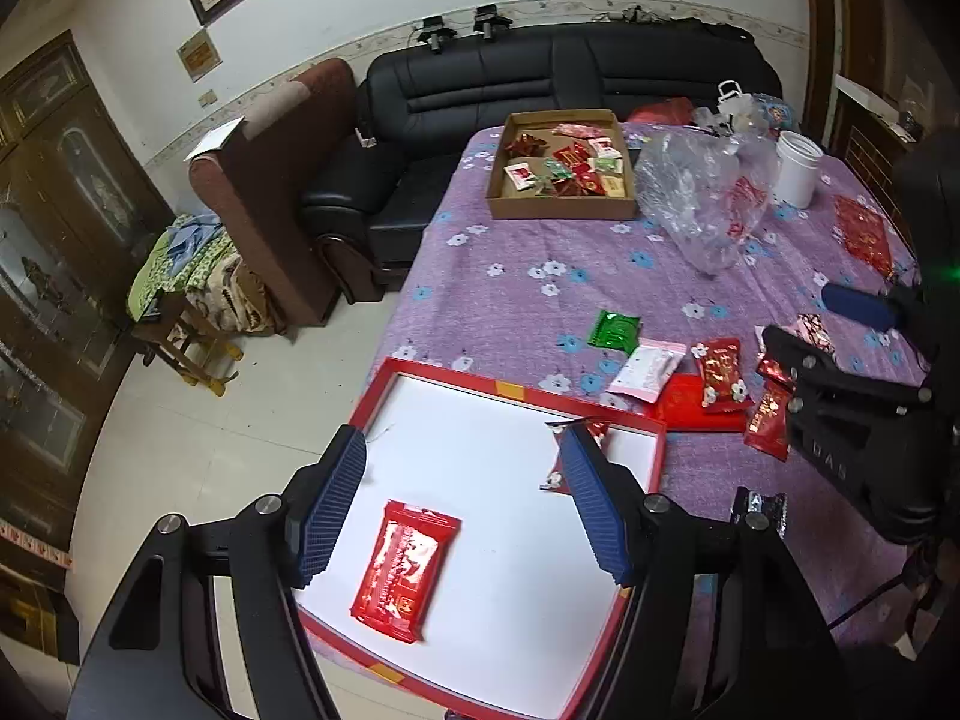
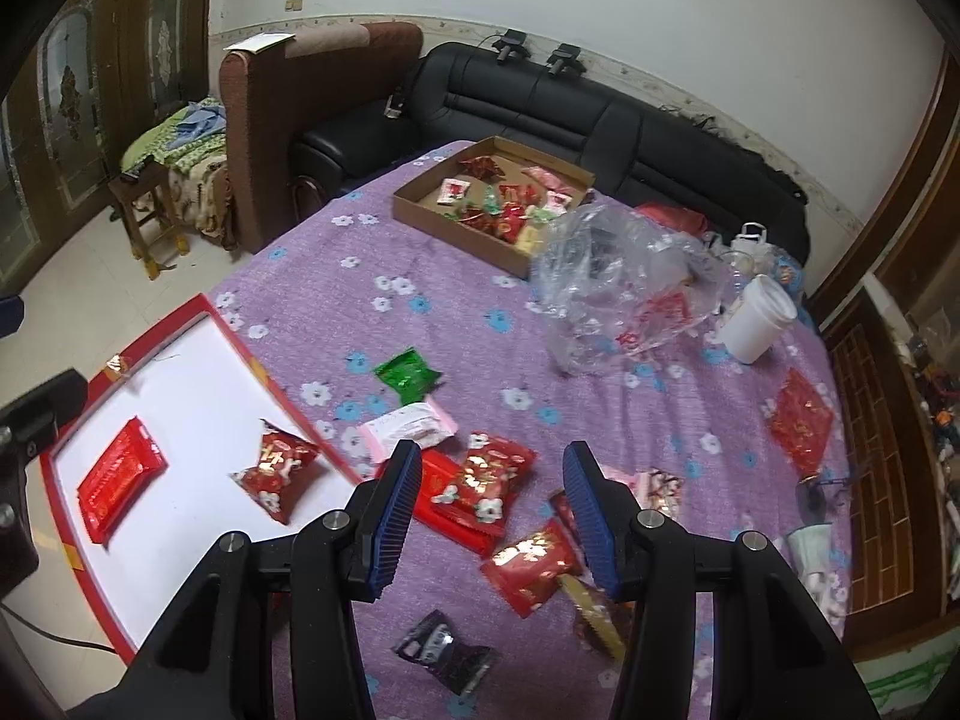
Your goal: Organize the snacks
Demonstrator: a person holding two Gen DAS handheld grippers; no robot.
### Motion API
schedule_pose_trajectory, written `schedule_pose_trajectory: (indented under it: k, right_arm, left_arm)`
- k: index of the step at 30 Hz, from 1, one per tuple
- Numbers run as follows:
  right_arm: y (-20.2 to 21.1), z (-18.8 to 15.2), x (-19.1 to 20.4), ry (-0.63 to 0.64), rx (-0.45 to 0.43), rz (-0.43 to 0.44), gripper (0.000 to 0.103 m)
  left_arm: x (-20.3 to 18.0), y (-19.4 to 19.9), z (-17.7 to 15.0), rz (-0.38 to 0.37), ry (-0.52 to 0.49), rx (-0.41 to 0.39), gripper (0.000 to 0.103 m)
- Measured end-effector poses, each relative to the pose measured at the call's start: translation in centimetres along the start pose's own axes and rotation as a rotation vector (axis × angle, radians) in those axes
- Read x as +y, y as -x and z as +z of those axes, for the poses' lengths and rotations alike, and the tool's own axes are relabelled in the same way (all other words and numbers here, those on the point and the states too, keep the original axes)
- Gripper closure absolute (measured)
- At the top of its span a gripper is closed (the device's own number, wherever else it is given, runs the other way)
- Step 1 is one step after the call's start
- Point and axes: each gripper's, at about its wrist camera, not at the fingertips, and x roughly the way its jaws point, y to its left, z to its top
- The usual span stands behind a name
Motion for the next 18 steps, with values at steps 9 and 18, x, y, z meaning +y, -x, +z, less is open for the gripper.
schedule_pose_trajectory:
  k: [9, 18]
  right_arm:
    - [2.3, 0.2, -1.7, 0.006, 0.015, -0.036, 0.052]
    - [3.8, -0.1, -2.5, -0.007, 0.01, -0.039, 0.052]
  left_arm:
    - [-1.4, 0.6, 0.7, -0.015, -0.038, -0.012, 0.036]
    - [-2.6, 1.1, 0.8, -0.034, -0.07, -0.019, 0.036]
